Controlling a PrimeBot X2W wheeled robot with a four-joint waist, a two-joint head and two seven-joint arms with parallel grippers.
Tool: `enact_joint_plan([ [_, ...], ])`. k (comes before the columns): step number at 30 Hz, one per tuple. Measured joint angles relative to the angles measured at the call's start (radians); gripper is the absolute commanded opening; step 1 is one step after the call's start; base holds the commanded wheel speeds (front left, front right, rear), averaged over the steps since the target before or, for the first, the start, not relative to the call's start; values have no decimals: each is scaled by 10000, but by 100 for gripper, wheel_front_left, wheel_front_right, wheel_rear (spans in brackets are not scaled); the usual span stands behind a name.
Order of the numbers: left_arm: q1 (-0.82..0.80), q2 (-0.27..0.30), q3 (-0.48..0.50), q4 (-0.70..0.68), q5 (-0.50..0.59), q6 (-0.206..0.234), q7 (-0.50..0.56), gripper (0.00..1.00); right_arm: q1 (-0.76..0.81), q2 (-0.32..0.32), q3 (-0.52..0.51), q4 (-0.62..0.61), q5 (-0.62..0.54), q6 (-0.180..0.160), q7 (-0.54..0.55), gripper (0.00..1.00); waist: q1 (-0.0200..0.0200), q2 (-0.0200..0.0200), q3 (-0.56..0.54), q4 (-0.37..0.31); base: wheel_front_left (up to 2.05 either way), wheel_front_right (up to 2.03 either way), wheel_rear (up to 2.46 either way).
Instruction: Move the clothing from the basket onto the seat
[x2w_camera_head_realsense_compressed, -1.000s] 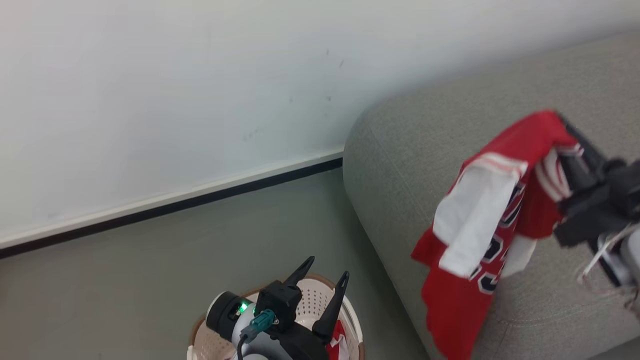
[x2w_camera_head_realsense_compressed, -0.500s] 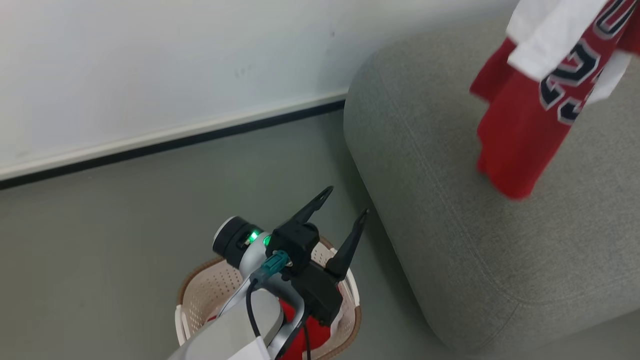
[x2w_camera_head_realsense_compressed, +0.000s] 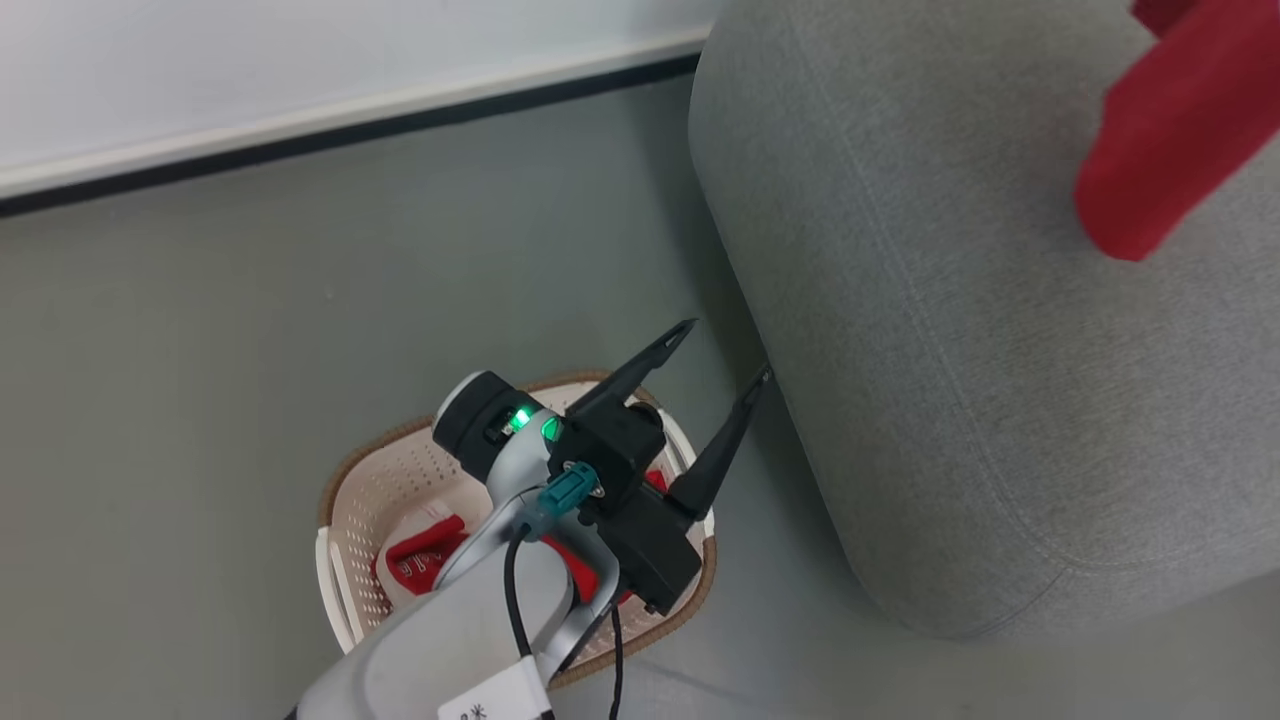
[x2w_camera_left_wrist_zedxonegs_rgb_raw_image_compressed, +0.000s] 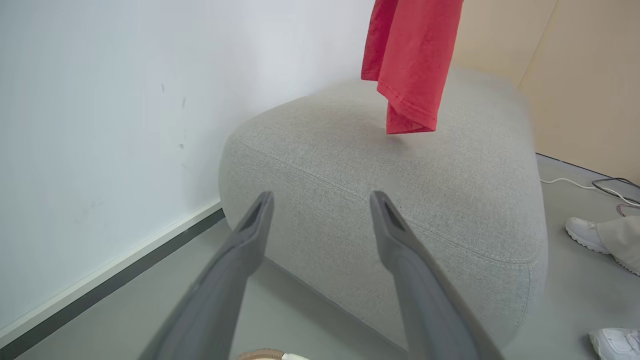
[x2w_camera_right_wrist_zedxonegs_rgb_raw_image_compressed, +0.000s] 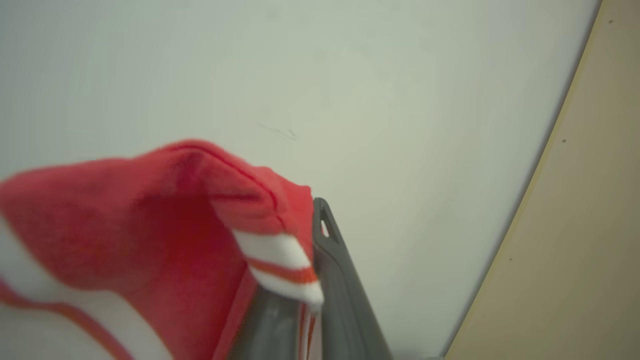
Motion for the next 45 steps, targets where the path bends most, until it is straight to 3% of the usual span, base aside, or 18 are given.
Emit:
enact_joint_plan([
  [13,-669,930,288,-861,464,88,443,100,12,550,-198,1035,247,-136,-677,0,-1,0,1708,-39,0,0,0],
  [22,-991,1208,293,-957,629,90,683,100,1340,1733,134,2380,405,-224,-1179,0,-1,0,2684,-296,0,0,0],
  [30,-989,1430,330,-953,813,102,683,100,2449,2360,362,2995,445,-311,-1425,0,-3,0,2957,-562,0,0,0],
  [31,-978,1465,339,-945,813,105,683,100,2498,2514,477,3053,395,-291,-1450,10,-3,-1,2937,-622,0,0,0],
  [32,-966,1471,341,-920,813,127,681,100,2508,2568,533,3087,339,-280,-1480,10,-2,0,2914,-648,0,0,0],
  [33,-945,1473,343,-899,813,163,681,100,2534,2604,577,3122,334,-263,-1505,84,-2,0,2883,-669,0,0,0],
  [34,-917,1473,343,-886,813,176,681,100,2589,2621,631,3160,272,-222,-1507,100,-3,-1,2846,-691,0,0,0],
  [45,-275,1312,408,-426,514,188,236,100,4152,2800,742,3120,94,-40,-1557,100,-3,-1,2074,-815,0,0,0],
])
